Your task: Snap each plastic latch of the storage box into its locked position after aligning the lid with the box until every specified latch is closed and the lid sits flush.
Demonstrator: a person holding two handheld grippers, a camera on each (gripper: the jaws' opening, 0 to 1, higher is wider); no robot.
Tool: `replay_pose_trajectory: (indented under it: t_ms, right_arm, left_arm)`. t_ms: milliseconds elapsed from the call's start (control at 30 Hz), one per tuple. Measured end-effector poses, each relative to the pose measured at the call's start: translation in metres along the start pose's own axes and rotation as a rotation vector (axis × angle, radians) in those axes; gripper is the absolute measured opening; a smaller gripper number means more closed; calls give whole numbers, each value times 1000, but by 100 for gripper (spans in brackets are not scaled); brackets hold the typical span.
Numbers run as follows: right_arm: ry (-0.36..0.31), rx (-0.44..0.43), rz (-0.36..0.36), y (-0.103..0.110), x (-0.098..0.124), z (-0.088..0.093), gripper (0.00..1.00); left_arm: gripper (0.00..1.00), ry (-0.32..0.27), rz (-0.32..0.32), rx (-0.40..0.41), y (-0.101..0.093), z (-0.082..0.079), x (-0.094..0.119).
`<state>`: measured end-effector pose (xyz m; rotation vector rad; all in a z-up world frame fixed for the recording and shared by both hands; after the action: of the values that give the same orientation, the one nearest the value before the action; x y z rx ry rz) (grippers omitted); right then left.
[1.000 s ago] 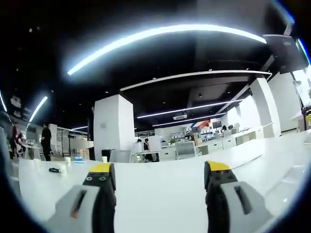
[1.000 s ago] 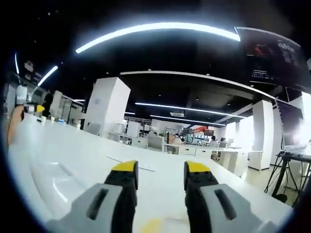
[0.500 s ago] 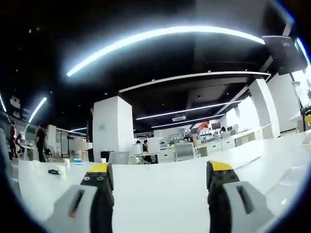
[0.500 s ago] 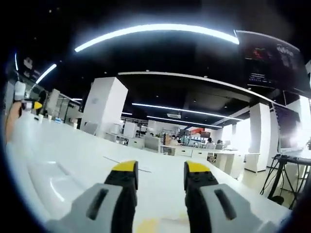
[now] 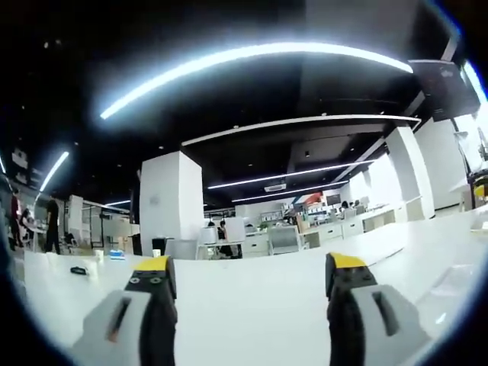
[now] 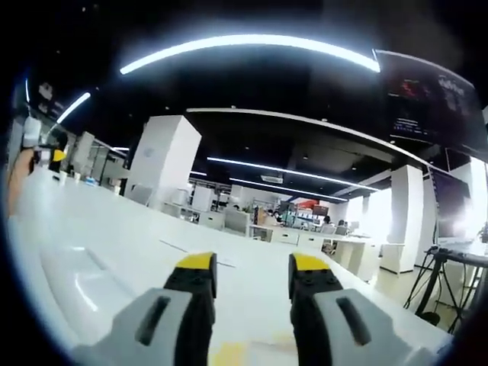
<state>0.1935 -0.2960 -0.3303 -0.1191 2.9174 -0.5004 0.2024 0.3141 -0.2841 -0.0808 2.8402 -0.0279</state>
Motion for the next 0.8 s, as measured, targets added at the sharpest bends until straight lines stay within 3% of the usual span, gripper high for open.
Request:
replay_pose_trajectory:
  t_ms: [333,467,733,767,800]
  right_arm:
    - [0,-3,-8,1,-4,0,37]
    - [0,3,-12,2,-4,0,37]
    - [-5,4,-6,1,-3,-1,37]
    - [-9,7,-2,0,-2,-2,37]
    - [-9,7,-1,0,-2,-2,37]
  left_arm:
    - [81,21,90,-30,-24,-8,-12]
    - [80,29,177,-24,-43,-12,-17]
    - [80,42,286,-29,-75,-17,-28]
    - [79,49,347,-32,-91,-19,-31]
    - [79,54,369,-35,-97,-20,-32]
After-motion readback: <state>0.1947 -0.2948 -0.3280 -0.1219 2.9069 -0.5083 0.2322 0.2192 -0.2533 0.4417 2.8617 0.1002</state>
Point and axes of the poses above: the point that each gripper's makers call its tool centre point, and the gripper's own axes: x roughly backward along the fingers, y roughly to its left, z roughly out of its underside, the point moved 8 cm from there along x, roughly backward along the fingers, and after that the axes turned 7 degrees about x, right-handed, at the moved point
